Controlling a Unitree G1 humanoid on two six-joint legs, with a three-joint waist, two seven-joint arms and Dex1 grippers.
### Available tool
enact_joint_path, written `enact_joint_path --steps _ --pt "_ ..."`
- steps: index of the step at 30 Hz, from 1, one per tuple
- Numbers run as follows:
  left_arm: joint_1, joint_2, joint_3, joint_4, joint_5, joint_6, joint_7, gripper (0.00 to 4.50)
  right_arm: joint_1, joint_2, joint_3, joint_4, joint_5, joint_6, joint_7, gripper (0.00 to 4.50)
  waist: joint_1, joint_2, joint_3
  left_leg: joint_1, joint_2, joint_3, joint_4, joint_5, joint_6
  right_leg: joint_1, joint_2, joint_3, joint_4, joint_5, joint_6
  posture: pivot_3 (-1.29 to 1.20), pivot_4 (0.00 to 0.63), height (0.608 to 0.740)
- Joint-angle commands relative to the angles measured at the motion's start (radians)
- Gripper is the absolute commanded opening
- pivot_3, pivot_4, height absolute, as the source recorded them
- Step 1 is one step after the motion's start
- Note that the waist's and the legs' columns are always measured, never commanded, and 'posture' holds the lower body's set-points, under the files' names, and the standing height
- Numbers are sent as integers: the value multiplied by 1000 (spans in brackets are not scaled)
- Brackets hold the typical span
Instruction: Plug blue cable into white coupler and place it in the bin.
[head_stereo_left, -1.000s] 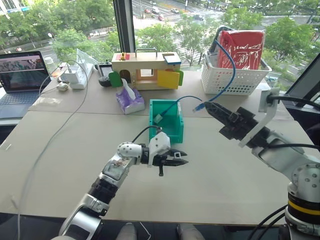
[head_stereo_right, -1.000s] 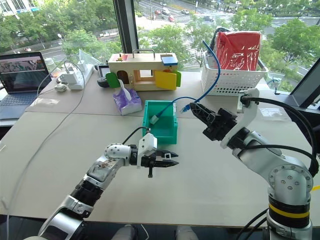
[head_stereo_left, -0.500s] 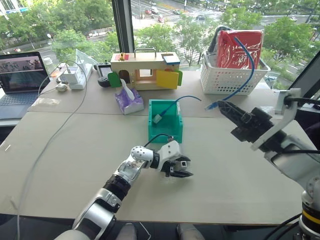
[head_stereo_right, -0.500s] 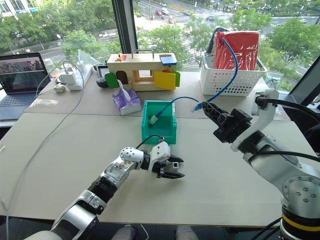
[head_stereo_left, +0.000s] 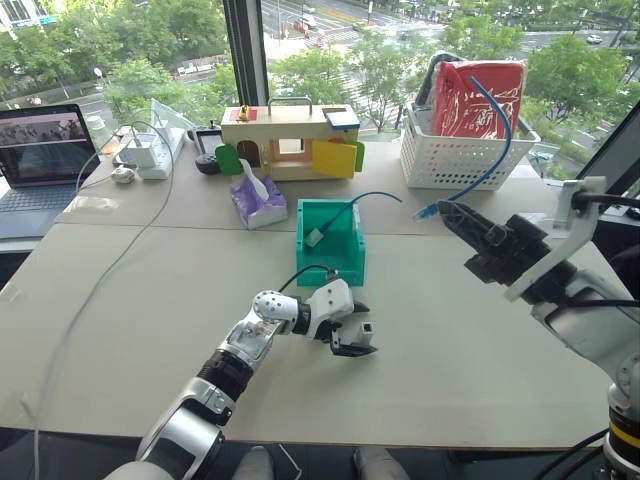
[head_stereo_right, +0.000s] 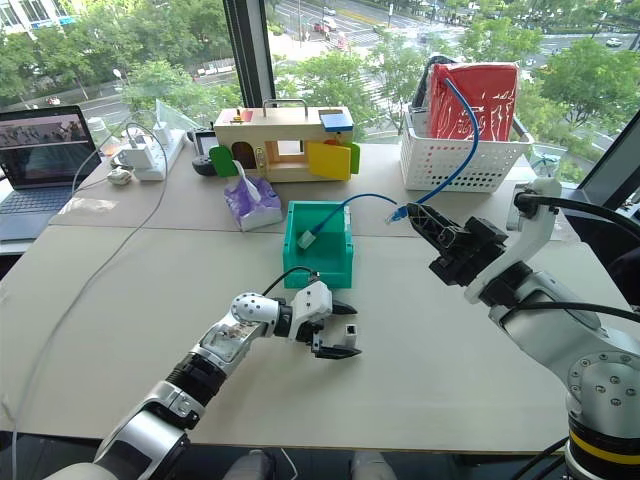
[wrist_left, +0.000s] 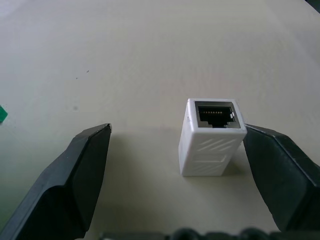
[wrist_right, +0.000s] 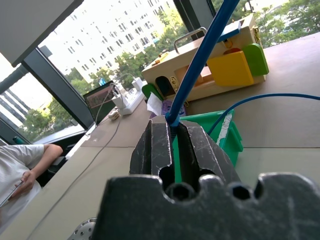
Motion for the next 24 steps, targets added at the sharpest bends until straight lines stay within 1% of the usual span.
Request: enact_joint_path --steps 1,7,10,14,18,19,24 --pt "17 19 2 8 24 -1 4 4426 -9 -7 -11 -18 10 -31 9 0 0 0 0 0 0 0 0 0 0 0 0 0 0 0 0 0 150 740" --pt "17 28 11 15 13 -2 -7 4426 -9 -9 -7 -16 9 -35 12 0 0 0 0 0 0 0 0 0 0 0 0 0 0 0 0 0 150 740" --pt "25 21 21 8 -11 12 -22 3651 -6 -9 -6 -17 9 -35 10 0 0 0 0 0 0 0 0 0 0 0 0 0 0 0 0 0 150 740" --pt "41 16 12 -4 -4 -9 -30 2227 48 -17 -22 -13 -5 -24 -4 0 4 0 0 0 0 0 0 0 0 1 0 0 0 0 0 0 150 740" --pt "43 -2 16 -9 -14 -8 -31 677 121 -32 -36 -18 -20 -19 -16 0 8 0 0 0 0 0 0 0 0 1 0 0 -1 0 0 0 150 740" --pt "44 -4 15 -8 -13 -9 -33 601 134 -35 -37 -22 -23 -19 -16 0 9 0 0 0 0 0 0 0 0 1 0 0 -1 0 0 0 150 740" --pt "36 -12 12 -4 -2 -3 -37 605 221 -65 -37 -54 -63 -3 -11 0 11 1 -1 1 0 0 0 0 0 2 0 0 -1 0 0 0 150 740"
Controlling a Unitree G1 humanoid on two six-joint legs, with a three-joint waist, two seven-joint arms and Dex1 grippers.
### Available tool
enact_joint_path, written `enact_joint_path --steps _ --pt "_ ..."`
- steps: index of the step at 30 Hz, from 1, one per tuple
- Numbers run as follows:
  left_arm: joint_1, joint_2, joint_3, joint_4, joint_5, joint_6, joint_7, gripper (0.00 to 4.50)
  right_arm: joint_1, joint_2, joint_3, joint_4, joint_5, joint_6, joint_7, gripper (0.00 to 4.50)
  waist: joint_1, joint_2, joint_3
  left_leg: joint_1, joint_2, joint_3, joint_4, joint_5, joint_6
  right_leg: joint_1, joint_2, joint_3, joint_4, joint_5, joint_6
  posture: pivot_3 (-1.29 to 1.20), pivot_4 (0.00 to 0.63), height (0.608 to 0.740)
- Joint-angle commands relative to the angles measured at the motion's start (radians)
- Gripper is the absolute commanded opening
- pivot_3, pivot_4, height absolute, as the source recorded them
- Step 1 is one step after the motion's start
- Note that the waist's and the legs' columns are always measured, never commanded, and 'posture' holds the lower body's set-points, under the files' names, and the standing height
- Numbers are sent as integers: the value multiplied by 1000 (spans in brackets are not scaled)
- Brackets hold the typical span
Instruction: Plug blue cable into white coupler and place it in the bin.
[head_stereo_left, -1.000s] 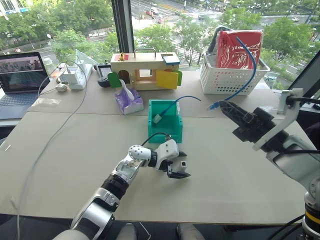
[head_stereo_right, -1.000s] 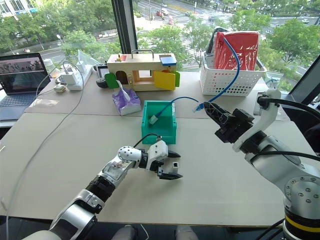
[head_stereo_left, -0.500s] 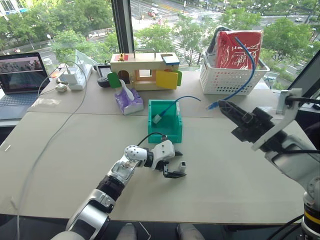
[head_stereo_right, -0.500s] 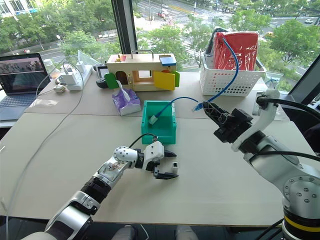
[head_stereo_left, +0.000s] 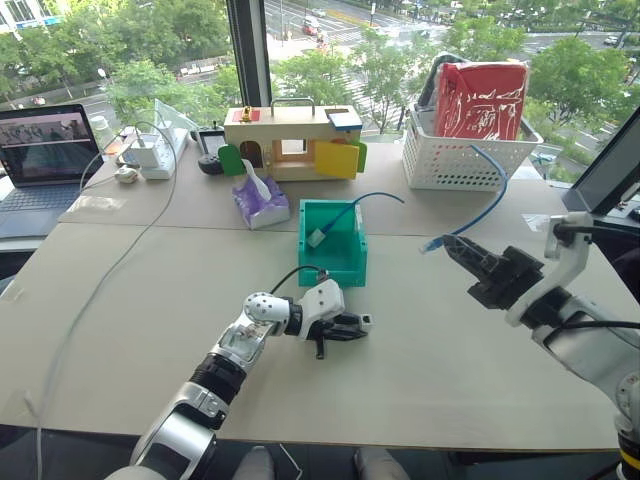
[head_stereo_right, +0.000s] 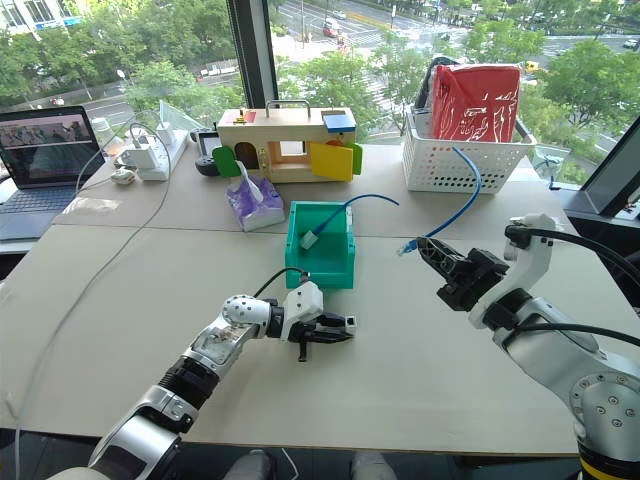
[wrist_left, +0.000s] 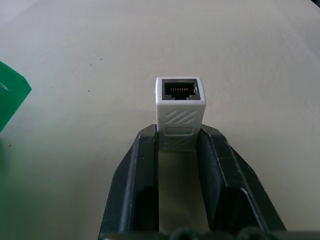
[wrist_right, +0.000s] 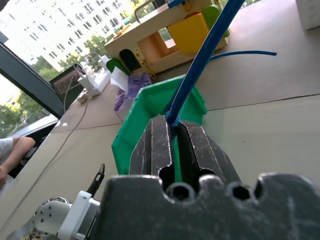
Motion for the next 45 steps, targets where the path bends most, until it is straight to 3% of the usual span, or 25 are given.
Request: enact_joint_path --steps 1,7,12,19,30,45 --pt "7 -3 -25 2 17 13 -16 605 47 -36 -28 -58 -38 7 6 0 2 0 0 0 0 0 0 0 0 0 0 0 0 0 0 0 150 740" --pt "-15 25 -73 -62 53 92 -41 605 116 -40 19 -132 -96 5 -21 0 5 0 0 0 0 0 0 0 0 0 0 0 0 0 0 0 150 740" --pt "33 80 -150 -230 77 219 -79 605 132 106 166 -220 -81 -45 -118 0 1 1 -2 0 0 -1 -1 0 0 0 1 0 0 0 0 0 150 740" --pt "14 91 -148 -245 66 272 -78 605 174 232 296 -264 -153 -59 -238 0 1 2 -4 0 0 -1 0 0 0 0 0 0 0 -1 0 0 150 740" --pt "24 75 -142 -253 32 356 -68 605 252 218 367 -281 -195 -47 -305 0 0 2 -6 2 0 -1 0 0 0 2 0 0 0 -1 0 0 150 740" --pt "25 82 -137 -253 19 364 -60 605 229 228 389 -229 -241 -37 -285 0 0 2 -6 3 0 -1 0 0 0 3 0 0 0 -1 1 0 150 740"
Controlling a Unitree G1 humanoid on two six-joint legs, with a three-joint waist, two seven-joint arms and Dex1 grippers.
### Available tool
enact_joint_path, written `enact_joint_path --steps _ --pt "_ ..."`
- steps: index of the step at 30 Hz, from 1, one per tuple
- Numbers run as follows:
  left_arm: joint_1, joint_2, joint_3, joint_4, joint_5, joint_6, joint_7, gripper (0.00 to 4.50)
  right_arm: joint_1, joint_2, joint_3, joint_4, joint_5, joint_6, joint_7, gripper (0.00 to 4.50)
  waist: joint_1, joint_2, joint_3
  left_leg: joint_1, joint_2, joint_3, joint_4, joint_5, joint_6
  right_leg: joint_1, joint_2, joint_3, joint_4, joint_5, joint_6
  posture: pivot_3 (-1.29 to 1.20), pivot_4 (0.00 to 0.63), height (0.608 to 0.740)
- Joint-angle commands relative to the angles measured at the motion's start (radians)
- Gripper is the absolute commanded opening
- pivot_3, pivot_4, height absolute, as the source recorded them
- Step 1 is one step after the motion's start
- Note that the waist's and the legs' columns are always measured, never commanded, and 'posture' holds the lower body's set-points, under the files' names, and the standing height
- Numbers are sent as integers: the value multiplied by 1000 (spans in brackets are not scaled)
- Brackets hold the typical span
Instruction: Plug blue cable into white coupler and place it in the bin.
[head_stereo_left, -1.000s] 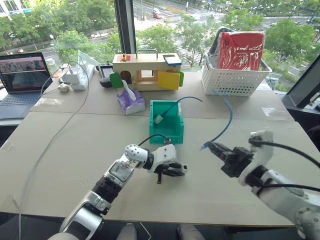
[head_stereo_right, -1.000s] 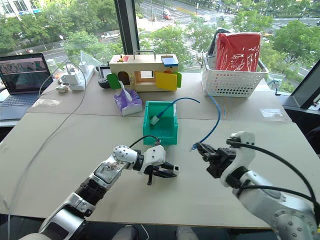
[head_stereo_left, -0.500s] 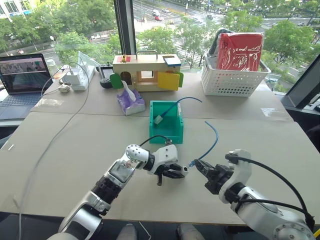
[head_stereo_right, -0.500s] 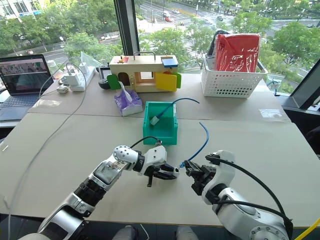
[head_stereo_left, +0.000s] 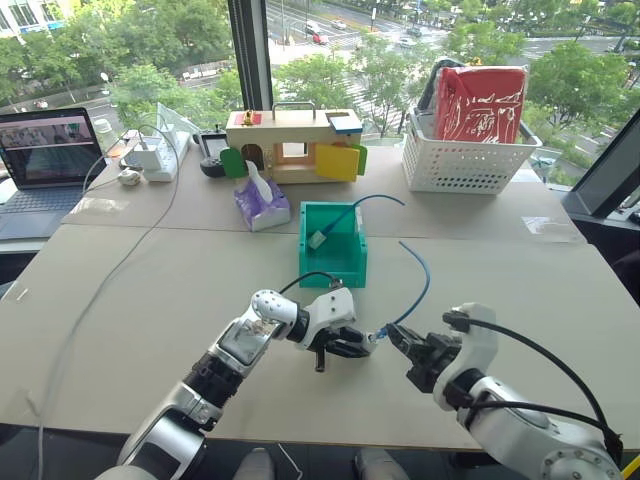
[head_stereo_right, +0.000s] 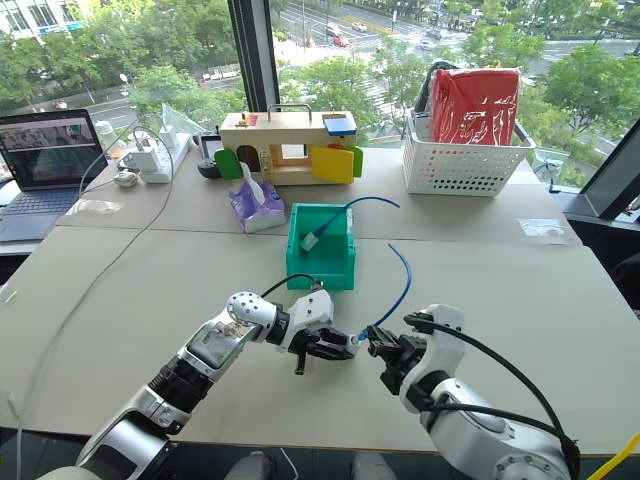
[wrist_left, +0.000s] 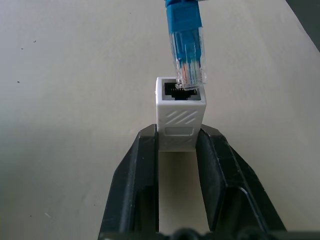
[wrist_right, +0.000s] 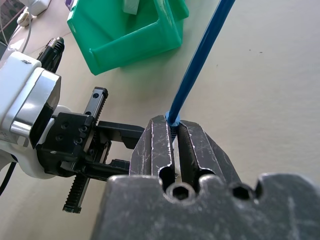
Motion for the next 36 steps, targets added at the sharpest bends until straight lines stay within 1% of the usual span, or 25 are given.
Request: enact_joint_path --steps 1,7,12,17,21,36 --pt "23 7 -26 4 11 15 -3 605 -7 10 8 -4 -15 3 14 0 0 0 0 0 0 0 0 0 0 0 0 0 0 0 0 0 150 740" --pt "30 8 -20 -5 3 34 8 605 2 -1 26 -4 -47 33 -3 0 0 0 -1 1 0 0 0 0 0 1 0 0 0 0 0 0 150 740" --pt "27 12 -20 -14 0 68 14 605 -27 -20 51 -17 -84 77 -15 0 -3 0 -2 5 0 0 -1 0 0 5 0 0 -1 -3 3 0 150 740" --pt "10 13 -21 -39 -1 121 19 605 -51 -37 66 -26 -111 119 -22 0 -4 0 -3 6 0 0 -1 0 0 6 0 0 -1 -4 4 0 150 740" --pt "-7 31 -29 -93 3 198 25 605 -75 -55 78 -36 -132 158 -23 0 -8 0 -3 6 0 0 -1 0 0 6 0 0 -1 -4 5 0 150 740" --pt "-56 42 -93 -162 12 348 78 605 -86 -40 79 -50 -148 201 -31 0 -9 0 -4 7 0 0 -2 0 0 6 0 0 -1 -5 5 0 150 740"
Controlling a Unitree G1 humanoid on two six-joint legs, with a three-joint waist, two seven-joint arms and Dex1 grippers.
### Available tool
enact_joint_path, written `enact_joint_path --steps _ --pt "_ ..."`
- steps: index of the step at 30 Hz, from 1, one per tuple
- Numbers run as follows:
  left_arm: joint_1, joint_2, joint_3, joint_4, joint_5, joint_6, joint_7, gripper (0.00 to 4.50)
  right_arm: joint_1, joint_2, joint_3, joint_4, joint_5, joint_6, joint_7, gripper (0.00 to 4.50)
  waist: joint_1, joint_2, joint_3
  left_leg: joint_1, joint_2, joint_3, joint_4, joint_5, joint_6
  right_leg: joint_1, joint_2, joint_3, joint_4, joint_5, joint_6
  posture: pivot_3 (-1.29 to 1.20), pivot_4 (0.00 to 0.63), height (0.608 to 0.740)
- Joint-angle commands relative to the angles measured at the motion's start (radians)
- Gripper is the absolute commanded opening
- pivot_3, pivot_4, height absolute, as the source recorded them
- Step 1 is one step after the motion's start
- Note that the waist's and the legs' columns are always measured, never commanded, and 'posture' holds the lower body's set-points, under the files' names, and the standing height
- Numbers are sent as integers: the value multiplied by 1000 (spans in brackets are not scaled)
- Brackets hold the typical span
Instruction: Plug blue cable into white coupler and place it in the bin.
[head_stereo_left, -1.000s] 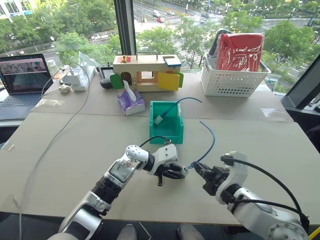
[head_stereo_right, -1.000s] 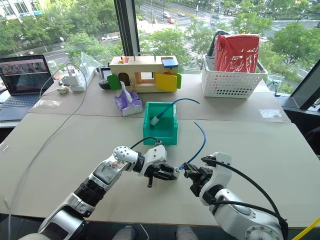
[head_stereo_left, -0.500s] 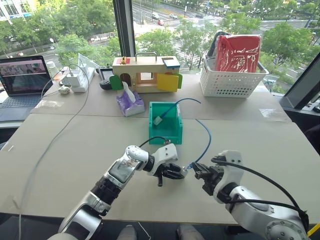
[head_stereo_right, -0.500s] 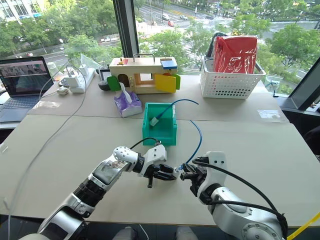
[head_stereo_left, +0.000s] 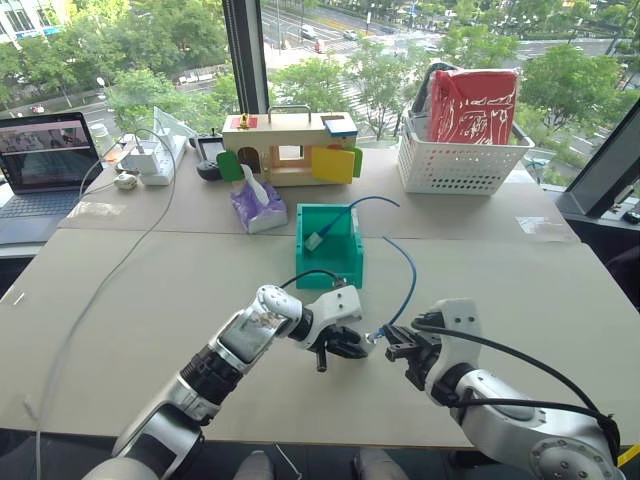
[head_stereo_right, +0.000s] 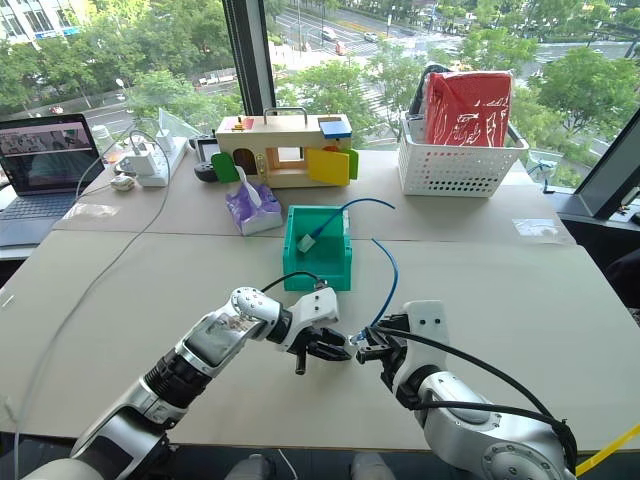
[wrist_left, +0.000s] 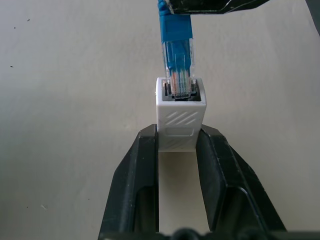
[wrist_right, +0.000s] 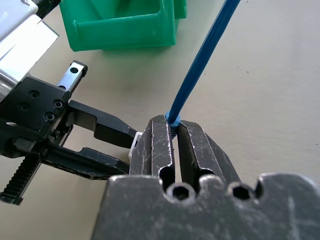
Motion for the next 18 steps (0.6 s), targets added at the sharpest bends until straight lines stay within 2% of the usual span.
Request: enact_joint_path --steps 1,18 --pt "-5 3 -38 -7 17 49 16 605 11 8 14 -20 9 31 -3 0 0 0 0 0 0 0 0 0 0 0 0 0 0 0 0 0 150 740" --pt "-28 2 -107 -52 40 163 80 605 26 73 14 -23 17 32 -74 0 2 0 0 2 0 0 0 0 0 1 0 0 -1 -1 0 0 150 740"
